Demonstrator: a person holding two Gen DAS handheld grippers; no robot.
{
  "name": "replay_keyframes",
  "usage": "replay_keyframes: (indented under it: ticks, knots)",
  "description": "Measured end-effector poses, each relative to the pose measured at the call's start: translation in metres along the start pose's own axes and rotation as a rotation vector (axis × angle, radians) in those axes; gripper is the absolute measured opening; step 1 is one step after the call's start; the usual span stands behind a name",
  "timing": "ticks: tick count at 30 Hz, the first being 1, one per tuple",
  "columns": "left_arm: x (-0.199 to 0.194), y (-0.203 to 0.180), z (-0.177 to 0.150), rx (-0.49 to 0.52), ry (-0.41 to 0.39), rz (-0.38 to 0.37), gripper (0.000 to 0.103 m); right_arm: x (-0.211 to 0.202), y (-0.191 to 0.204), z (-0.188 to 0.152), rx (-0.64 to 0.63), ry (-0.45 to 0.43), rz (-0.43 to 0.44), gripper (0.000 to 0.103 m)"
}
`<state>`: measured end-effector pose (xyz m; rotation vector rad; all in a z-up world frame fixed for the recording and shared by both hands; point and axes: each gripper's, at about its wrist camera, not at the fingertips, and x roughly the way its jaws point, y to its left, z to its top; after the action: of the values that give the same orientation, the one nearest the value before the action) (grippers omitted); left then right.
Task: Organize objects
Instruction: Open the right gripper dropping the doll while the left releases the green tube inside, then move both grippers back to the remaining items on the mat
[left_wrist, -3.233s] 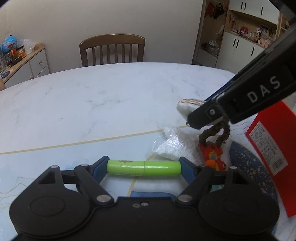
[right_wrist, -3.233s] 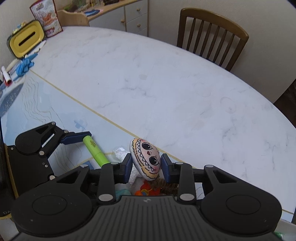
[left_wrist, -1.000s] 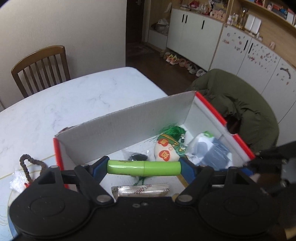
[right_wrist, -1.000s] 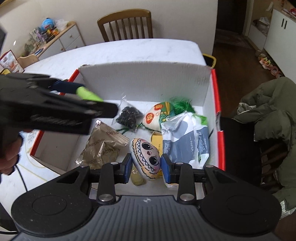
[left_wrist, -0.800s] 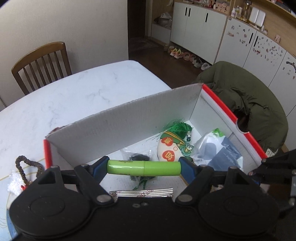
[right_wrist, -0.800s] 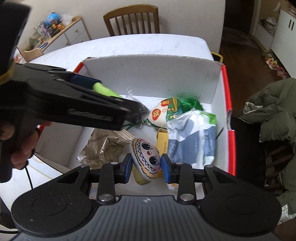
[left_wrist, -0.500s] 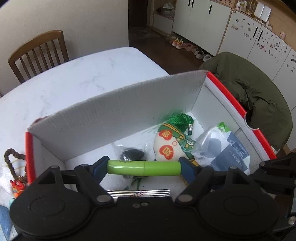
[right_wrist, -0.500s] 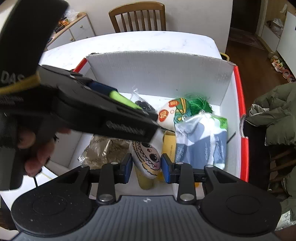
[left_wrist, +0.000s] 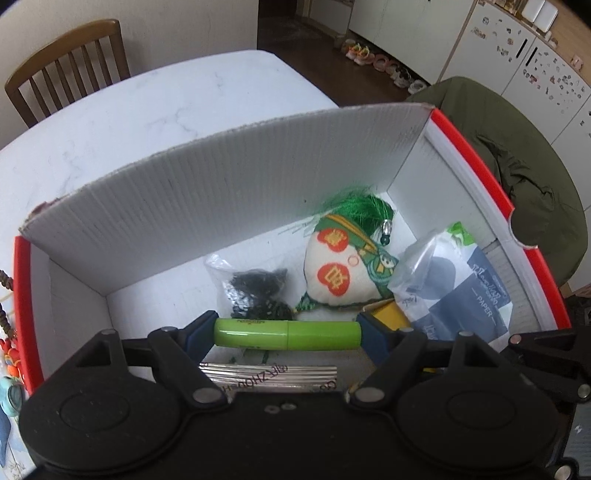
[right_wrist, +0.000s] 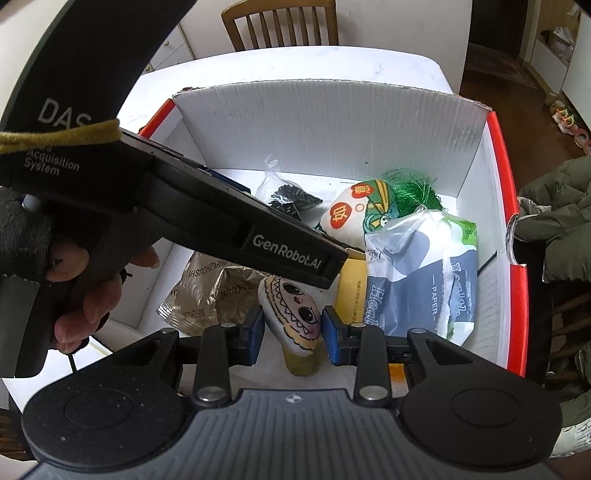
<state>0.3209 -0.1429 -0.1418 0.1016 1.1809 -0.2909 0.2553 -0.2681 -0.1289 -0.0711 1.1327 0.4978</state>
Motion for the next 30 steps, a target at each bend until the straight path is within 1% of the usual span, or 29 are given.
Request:
replay_keyframes:
  ticks: [6, 10, 12, 13, 14, 17, 19, 24, 26, 30]
  knots:
    - [0.009, 0.001, 0.000, -0.004, 0.054, 0.005, 0.079, -0.004, 0.002, -0.001, 0.003, -0.005, 0.010, 0.034]
    - [0.012, 0.003, 0.000, -0.010, 0.078, 0.001, 0.082, -0.006, 0.002, -0.001, 0.003, -0.004, 0.010, 0.035]
    - [0.013, 0.004, 0.000, -0.011, 0.084, -0.002, 0.085, -0.008, 0.003, -0.002, 0.000, -0.006, 0.004, 0.038]
    - [0.013, 0.004, 0.000, -0.011, 0.083, -0.007, 0.088, -0.009, 0.003, -0.002, -0.003, -0.008, 0.003, 0.042]
    - [0.012, 0.003, 0.000, -0.010, 0.081, -0.011, 0.089, -0.011, 0.003, -0.003, -0.004, -0.013, 0.003, 0.045]
    - [0.007, 0.002, -0.001, -0.005, 0.060, -0.007, 0.091, -0.016, 0.002, -0.004, -0.002, -0.024, 0.003, 0.050]
    - [0.003, 0.002, -0.003, -0.012, 0.046, -0.014, 0.092, -0.019, 0.000, -0.004, 0.003, -0.033, 0.005, 0.052]
    - [-0.014, 0.003, -0.009, -0.028, 0.003, -0.032, 0.095, -0.031, -0.001, -0.004, 0.001, -0.060, 0.008, 0.053]
    - [-0.022, 0.004, -0.012, -0.028, -0.017, -0.031, 0.095, -0.036, -0.001, -0.005, -0.003, -0.073, 0.006, 0.058]
    - [-0.038, 0.006, -0.017, -0.032, -0.064, -0.041, 0.096, -0.046, 0.000, -0.007, -0.007, -0.097, 0.008, 0.060]
